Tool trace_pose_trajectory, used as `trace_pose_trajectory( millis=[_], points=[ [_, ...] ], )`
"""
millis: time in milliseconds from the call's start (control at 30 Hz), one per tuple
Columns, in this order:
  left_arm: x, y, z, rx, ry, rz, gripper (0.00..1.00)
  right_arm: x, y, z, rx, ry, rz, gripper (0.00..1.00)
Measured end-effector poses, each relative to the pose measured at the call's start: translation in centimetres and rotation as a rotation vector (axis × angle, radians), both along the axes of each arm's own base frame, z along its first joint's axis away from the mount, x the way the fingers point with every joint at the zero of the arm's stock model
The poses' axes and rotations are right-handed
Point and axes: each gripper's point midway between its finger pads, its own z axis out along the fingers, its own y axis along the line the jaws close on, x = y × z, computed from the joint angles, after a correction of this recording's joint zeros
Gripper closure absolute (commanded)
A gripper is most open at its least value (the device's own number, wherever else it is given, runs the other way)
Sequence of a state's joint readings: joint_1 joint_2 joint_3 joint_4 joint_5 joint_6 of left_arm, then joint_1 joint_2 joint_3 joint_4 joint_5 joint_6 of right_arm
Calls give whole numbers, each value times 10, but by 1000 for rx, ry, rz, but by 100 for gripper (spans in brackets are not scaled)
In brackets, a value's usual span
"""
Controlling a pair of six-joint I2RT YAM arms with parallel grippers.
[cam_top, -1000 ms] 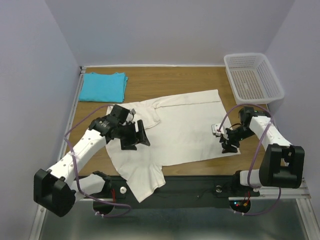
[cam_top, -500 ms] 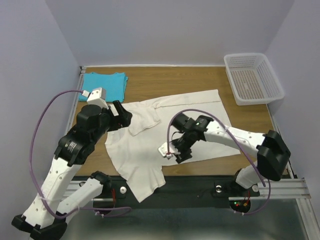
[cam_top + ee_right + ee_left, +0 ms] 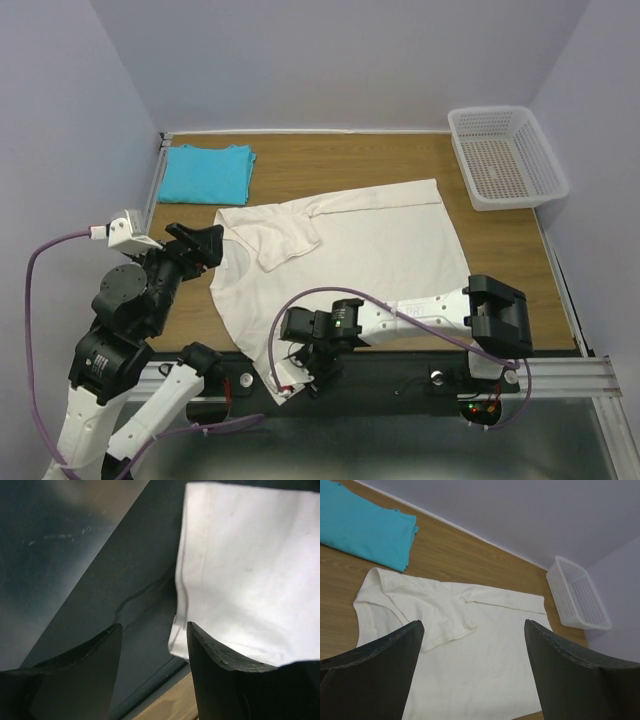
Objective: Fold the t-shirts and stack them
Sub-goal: Fold the tshirt
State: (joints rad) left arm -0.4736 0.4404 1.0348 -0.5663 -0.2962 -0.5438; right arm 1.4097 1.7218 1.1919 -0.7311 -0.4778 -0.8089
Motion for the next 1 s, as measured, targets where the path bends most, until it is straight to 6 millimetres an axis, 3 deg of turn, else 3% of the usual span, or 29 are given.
trace_pose_trajectory(
  millis=[200, 433, 1000],
  points=[
    [2, 0, -12, 14, 26, 4, 7, 9, 32, -2, 34, -56, -110, 39],
    [-7, 5, -7, -3, -9, 8, 7, 22, 46, -10, 50, -95, -197, 40],
    [-9, 7, -10, 11, -1, 10, 7, 19, 38, -22, 41, -125, -148, 41]
  ],
)
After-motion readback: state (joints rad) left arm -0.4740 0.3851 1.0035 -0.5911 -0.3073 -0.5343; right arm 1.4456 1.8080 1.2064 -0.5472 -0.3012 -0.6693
